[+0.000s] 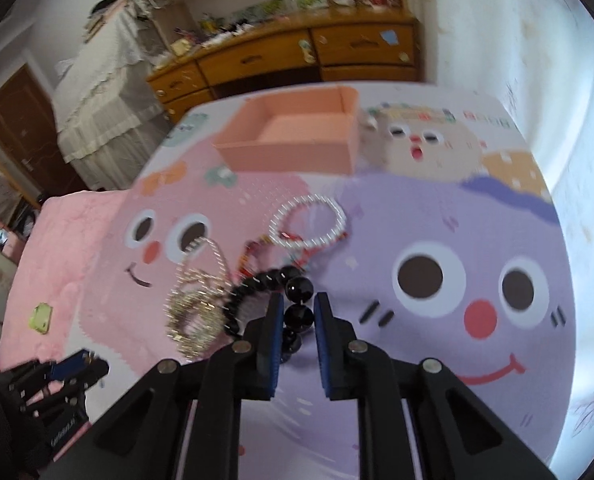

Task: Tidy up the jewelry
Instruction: 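Drop the charm into the pink box with left tool while right tool drops black bracelet, then grasp the pink watch with the right tool while the left tool nears the pearls, then grasp the long pearl necklace with the left tool and lift it, then drop the necklace into the box with left tool while right tool drops the watch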

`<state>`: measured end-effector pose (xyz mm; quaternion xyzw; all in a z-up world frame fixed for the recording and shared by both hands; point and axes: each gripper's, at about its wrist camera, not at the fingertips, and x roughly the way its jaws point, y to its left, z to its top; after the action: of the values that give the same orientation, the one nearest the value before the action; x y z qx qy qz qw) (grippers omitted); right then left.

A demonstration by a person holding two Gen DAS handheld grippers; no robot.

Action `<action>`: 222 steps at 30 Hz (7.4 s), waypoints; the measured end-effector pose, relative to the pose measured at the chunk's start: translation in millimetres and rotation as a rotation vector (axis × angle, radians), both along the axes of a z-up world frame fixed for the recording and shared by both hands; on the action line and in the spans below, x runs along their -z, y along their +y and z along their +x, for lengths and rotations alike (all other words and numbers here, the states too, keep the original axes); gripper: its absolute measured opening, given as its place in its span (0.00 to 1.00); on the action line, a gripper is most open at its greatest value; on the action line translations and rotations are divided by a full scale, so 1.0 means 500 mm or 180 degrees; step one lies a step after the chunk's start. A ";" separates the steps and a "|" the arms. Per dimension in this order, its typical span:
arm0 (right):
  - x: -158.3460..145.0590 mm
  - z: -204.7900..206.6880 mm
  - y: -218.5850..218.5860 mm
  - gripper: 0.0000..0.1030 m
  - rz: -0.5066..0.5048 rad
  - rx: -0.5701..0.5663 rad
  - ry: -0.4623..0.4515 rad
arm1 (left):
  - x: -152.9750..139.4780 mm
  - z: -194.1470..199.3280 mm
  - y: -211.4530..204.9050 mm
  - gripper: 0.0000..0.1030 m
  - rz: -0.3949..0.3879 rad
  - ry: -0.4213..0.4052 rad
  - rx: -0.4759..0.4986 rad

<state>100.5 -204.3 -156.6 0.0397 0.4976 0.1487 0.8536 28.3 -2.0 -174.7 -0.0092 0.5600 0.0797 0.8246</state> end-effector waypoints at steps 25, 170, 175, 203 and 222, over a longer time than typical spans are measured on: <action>-0.203 0.192 0.034 0.15 0.0276 0.0198 -0.0965 | -0.230 0.376 -0.049 0.21 -0.0482 -0.0848 0.1097; 0.020 -0.025 -0.025 0.09 0.0047 0.0254 0.0072 | 0.078 0.002 -0.107 0.24 -0.1017 -0.0479 0.1118; 0.027 -0.019 -0.025 0.09 -0.0001 0.0295 0.0116 | 0.117 -0.005 -0.111 0.33 -0.0777 -0.0262 0.1179; 0.103 0.011 -0.040 0.21 -0.0354 0.0539 0.0723 | 0.164 0.201 -0.058 0.03 -0.0839 -0.0167 0.0877; 0.108 -0.004 -0.027 0.09 -0.0299 0.0331 0.0654 | -0.028 0.140 0.017 0.02 -0.1212 -0.0712 0.0786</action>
<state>98.6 -217.6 -210.6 0.0404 0.5861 0.0759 0.8056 98.2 6.3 -160.6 -0.1046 0.4670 -0.1301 0.8684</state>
